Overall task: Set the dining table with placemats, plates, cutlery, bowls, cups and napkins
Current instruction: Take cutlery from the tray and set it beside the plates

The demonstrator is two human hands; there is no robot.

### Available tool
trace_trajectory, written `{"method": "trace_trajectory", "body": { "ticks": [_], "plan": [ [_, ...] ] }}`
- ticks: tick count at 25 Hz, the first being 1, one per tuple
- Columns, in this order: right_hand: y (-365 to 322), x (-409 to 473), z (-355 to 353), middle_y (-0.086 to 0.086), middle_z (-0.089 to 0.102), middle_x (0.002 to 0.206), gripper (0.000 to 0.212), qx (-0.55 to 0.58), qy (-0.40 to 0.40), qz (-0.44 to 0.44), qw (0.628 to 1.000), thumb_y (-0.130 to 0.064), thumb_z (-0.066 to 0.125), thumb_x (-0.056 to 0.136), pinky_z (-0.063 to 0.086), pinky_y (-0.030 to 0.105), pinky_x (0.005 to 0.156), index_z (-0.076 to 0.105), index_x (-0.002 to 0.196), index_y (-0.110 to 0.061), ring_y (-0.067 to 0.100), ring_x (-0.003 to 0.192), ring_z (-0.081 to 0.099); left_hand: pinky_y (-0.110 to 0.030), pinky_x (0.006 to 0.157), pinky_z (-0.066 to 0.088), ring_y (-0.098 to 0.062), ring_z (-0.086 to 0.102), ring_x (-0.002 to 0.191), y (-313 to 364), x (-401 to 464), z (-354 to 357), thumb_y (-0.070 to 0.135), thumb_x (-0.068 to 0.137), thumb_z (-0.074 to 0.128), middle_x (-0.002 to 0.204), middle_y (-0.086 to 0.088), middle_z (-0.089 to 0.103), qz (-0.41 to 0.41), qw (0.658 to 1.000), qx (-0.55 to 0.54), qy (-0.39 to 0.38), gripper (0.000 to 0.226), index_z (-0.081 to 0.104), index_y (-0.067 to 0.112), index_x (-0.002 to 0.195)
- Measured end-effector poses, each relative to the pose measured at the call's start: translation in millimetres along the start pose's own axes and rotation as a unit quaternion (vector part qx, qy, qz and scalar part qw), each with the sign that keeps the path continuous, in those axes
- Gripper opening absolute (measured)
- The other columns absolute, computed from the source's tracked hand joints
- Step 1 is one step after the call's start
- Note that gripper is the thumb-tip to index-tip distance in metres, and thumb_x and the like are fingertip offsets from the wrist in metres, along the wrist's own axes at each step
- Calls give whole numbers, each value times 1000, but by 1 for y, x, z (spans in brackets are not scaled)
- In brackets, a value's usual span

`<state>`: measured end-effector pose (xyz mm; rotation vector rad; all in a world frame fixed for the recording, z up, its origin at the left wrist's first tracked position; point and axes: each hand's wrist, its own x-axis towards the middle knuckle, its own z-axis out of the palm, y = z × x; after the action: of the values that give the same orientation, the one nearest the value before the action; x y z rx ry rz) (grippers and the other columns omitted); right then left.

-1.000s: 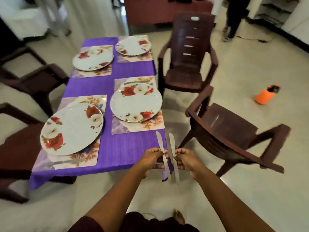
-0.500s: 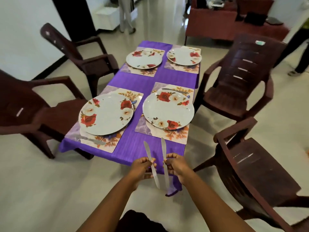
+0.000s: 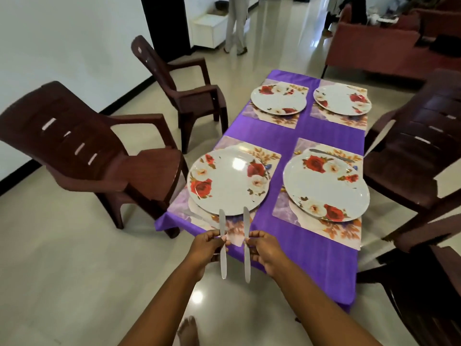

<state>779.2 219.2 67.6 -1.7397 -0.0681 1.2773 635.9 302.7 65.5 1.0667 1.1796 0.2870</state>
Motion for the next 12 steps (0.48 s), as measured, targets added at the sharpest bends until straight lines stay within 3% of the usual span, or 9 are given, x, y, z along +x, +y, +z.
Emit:
{"method": "trace_trajectory", "body": {
  "ticks": [4, 12],
  "plan": [
    [-26, 21, 85, 13, 68, 93, 15, -1, 12, -20, 1000, 0, 56, 93, 53, 46, 90, 64, 89, -11, 29, 90, 64, -26, 65, 53, -18, 66, 78, 29, 31, -80, 12, 94, 60, 85, -5, 73, 13, 1000, 11, 14, 16, 70, 13, 106],
    [-77, 61, 205, 12, 69, 96, 15, 77, 34, -26, 996, -1, 54, 93, 57, 43, 81, 66, 98, -10, 29, 88, 65, -21, 50, 50, -10, 65, 54, 86, 95, -192, 7, 94, 59, 79, -9, 72, 3, 999, -35, 19, 19, 65, 4, 112]
  ]
}}
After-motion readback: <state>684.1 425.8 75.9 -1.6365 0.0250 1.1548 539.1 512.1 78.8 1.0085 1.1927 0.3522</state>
